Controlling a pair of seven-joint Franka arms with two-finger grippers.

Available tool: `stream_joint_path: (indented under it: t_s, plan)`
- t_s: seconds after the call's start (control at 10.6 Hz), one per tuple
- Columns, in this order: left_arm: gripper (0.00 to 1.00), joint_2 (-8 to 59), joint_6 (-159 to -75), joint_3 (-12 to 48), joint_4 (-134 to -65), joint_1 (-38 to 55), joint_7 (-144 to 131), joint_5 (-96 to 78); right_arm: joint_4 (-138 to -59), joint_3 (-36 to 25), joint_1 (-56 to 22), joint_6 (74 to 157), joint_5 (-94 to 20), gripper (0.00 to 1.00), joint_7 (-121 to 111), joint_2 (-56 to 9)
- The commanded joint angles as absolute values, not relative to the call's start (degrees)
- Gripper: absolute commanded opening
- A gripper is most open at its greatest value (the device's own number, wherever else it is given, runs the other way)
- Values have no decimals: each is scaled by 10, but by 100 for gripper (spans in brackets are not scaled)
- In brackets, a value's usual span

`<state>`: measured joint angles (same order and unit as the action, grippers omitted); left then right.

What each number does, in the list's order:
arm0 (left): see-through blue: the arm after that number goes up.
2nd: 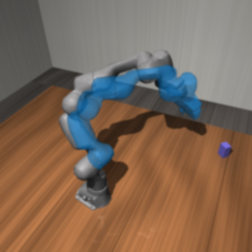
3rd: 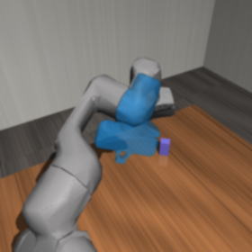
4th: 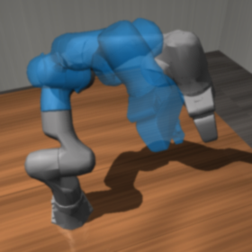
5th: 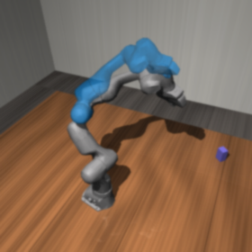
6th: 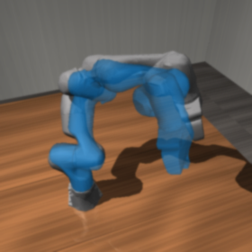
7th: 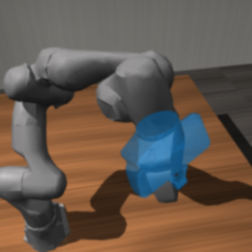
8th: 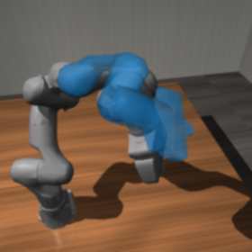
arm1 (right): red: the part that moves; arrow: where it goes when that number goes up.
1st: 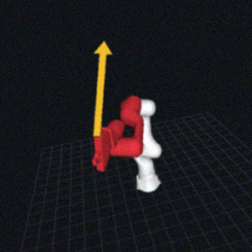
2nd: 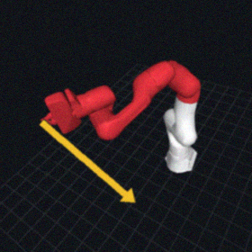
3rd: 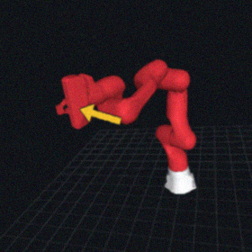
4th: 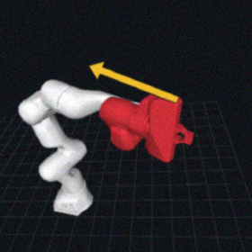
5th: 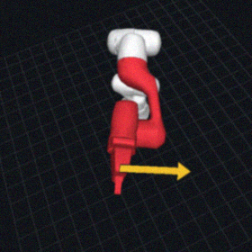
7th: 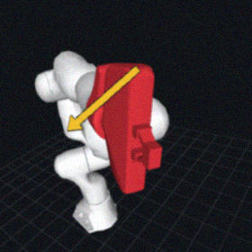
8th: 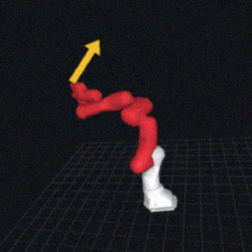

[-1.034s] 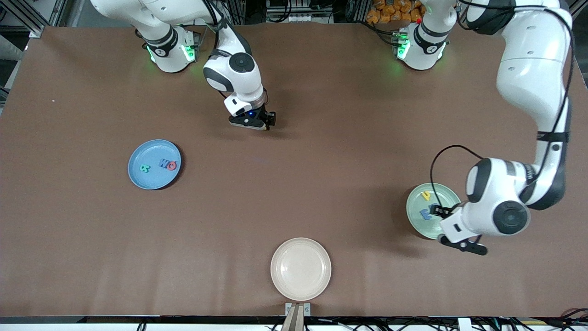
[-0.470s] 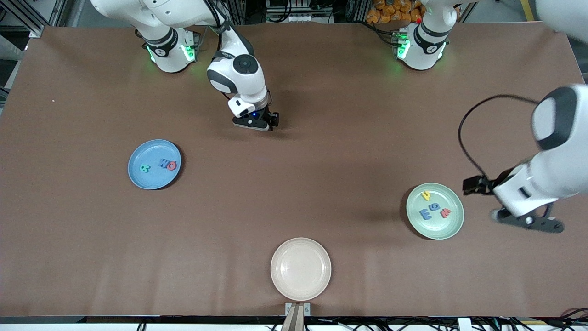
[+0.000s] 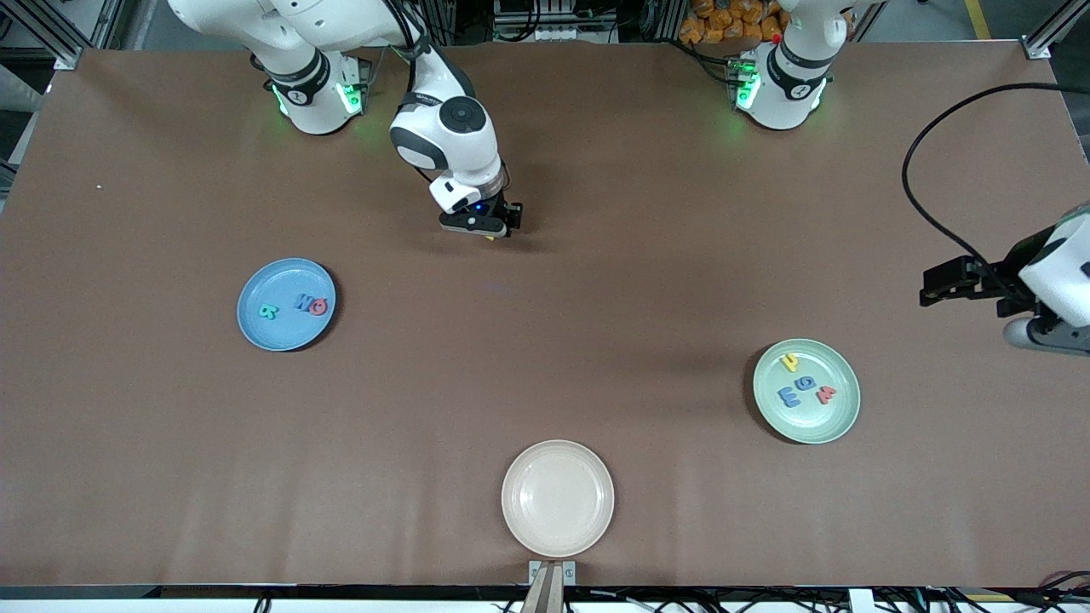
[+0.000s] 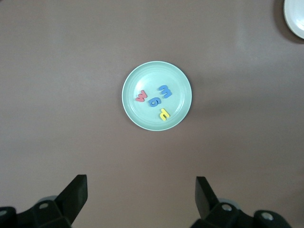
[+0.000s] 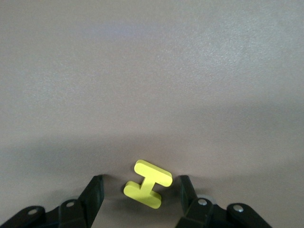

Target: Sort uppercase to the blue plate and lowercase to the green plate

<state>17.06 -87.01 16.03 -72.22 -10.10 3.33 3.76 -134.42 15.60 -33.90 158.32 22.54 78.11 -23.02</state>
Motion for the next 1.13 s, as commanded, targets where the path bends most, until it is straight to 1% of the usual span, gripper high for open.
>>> stream_joint_path:
  t_s: [0.0, 0.19, 0.28, 0.85, 1.03]
  plan:
    - [100, 96, -871, 139, -797, -84, 19, 21, -1337, 158, -339, 1585, 257, 62, 801, -241]
    - [100, 53, -872, 124, -843, -74, 11, 7, -1337, 158, -339, 1585, 263, 54, 801, -241]
    - [100, 36, -873, 125, -863, -72, -23, 7, -1337, 158, -339, 1584, 265, 53, 801, -241]
    - [100, 51, -881, 125, -860, -77, -36, 11, -1337, 158, -339, 1584, 272, 39, 800, -241]
    - [100, 57, -903, 125, -858, -93, -37, 8, -1337, 158, -339, 1584, 272, 38, 800, -241]
